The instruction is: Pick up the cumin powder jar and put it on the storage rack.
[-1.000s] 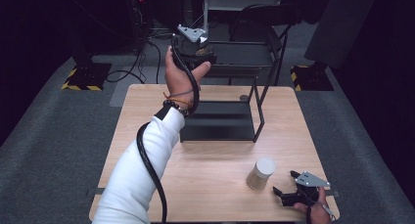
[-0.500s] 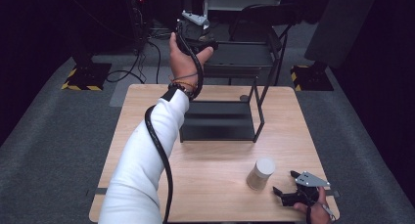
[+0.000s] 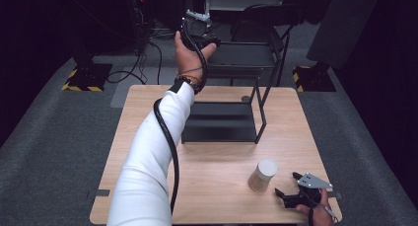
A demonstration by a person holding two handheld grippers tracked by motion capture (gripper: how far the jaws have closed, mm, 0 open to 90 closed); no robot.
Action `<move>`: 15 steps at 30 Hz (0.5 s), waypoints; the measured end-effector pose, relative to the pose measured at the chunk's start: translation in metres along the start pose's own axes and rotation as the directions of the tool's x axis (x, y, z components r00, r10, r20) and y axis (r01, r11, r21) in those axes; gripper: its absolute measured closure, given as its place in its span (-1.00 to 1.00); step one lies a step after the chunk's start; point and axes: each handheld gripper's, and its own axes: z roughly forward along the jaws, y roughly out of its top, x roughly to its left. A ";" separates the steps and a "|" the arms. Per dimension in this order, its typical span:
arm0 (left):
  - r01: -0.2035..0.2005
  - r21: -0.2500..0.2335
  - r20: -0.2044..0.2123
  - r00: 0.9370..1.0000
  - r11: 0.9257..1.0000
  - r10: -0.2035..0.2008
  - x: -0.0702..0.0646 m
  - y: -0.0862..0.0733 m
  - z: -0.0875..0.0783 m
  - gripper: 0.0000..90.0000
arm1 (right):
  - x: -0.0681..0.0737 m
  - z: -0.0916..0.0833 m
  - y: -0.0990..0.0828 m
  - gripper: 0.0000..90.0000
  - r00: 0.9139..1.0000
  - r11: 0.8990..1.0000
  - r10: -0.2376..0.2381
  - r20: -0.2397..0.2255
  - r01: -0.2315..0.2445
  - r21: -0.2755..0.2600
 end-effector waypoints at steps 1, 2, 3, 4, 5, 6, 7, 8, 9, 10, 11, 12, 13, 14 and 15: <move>0.003 -0.001 0.004 1.000 1.000 -0.003 0.001 0.000 0.001 -0.32 | 0.000 0.000 0.000 -1.00 1.000 1.000 0.000 0.000 0.000 0.000; 0.009 -0.002 0.004 1.000 1.000 -0.009 0.002 0.000 0.001 -0.32 | 0.000 0.000 0.000 -1.00 1.000 1.000 0.000 0.000 0.000 0.000; 0.011 -0.003 0.005 1.000 1.000 -0.011 0.002 -0.001 0.001 -0.32 | 0.000 0.000 0.000 -1.00 1.000 1.000 0.000 0.000 0.000 0.000; 0.004 -0.005 0.009 1.000 1.000 -0.004 0.002 -0.001 0.002 -0.32 | 0.000 0.000 0.000 -1.00 1.000 1.000 0.000 0.000 0.000 0.000; -0.004 -0.006 0.014 1.000 1.000 0.004 0.003 -0.001 0.002 -0.32 | 0.000 0.000 0.000 -1.00 1.000 1.000 0.000 0.000 0.000 0.000; -0.003 -0.006 0.020 1.000 1.000 0.003 0.004 -0.001 0.002 -0.32 | 0.000 0.000 0.000 -1.00 1.000 1.000 0.000 0.000 0.000 0.000; 0.003 -0.010 0.018 1.000 1.000 -0.003 0.003 -0.002 0.001 -0.32 | 0.000 0.000 0.000 -1.00 1.000 1.000 -0.001 0.000 0.001 0.000; 0.004 -0.018 0.020 1.000 1.000 -0.004 0.004 -0.002 0.001 -0.34 | 0.000 0.000 0.000 -1.00 1.000 1.000 -0.001 0.001 0.001 -0.001; 0.006 -0.026 0.016 1.000 1.000 -0.006 0.003 -0.003 0.000 -0.41 | 0.000 0.000 0.000 -1.00 1.000 1.000 -0.001 0.001 0.001 0.000; 0.007 -0.041 0.008 1.000 0.999 -0.007 0.001 -0.004 -0.001 -0.49 | 0.000 0.000 0.000 -1.00 1.000 1.000 -0.001 0.001 0.001 -0.001; 0.008 -0.050 0.012 1.000 0.999 -0.007 0.001 -0.004 -0.002 -0.52 | 0.001 0.000 0.000 -1.00 1.000 1.000 -0.002 0.003 0.002 -0.001; 0.005 -0.053 0.020 1.000 0.999 -0.004 0.002 -0.004 -0.003 -0.56 | 0.001 0.000 0.000 -1.00 1.000 1.000 -0.002 0.003 0.002 -0.001; -0.002 -0.060 0.004 1.000 0.998 0.002 -0.001 -0.005 -0.004 -0.61 | 0.001 0.000 0.000 -1.00 1.000 1.000 -0.001 0.003 0.001 -0.001; -0.006 -0.068 -0.006 1.000 0.998 0.005 -0.003 -0.005 -0.006 -0.65 | 0.001 0.000 0.000 -1.00 1.000 1.000 -0.001 0.002 0.001 -0.001; -0.003 -0.079 0.003 1.000 0.997 0.003 -0.002 -0.006 -0.008 -0.70 | 0.001 0.000 0.000 -1.00 1.000 1.000 -0.002 0.003 0.002 -0.001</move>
